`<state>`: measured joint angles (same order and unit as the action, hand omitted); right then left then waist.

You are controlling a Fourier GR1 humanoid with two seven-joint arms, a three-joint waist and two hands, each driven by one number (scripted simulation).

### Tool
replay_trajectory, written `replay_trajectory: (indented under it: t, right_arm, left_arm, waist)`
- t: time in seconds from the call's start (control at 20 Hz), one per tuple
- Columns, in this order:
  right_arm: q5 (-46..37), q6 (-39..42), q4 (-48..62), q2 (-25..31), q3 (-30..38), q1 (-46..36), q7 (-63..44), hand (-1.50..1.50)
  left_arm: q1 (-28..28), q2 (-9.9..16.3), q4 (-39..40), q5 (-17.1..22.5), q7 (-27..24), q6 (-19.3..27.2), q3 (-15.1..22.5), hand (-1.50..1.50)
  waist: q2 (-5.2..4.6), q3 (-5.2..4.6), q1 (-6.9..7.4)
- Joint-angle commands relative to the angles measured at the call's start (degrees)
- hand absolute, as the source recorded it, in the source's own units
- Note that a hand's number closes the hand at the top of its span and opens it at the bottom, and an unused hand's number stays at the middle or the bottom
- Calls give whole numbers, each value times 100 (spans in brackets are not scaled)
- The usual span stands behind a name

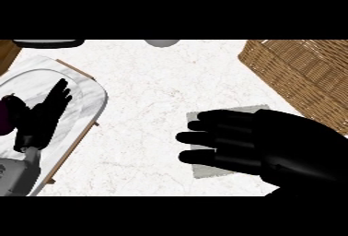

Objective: Pick the lemon from the placemat and place it in the basket

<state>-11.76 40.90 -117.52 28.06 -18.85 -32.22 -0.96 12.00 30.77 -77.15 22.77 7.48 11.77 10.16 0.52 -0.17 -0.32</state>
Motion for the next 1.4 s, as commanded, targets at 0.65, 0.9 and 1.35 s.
replay_trajectory:
  t: [0.65, 0.9, 1.35]
  right_arm:
    - [1653, 2744, 1803, 1288, 903, -1780, -687, -150]
    - [1688, 2778, 2047, 1646, 1485, -1267, 121, -150]
    - [166, 1928, 1895, 1334, 1443, -52, 1792, -150]
  left_arm:
    - [-45, -202, 100, -176, -128, -283, -221, 0]
    - [-45, -222, 42, -322, -56, -287, -284, 0]
    - [45, -409, 329, -334, -222, -558, -466, 0]
  waist:
    - [-47, 13, 35]
    - [-60, 19, 57]
    - [-84, 24, 81]
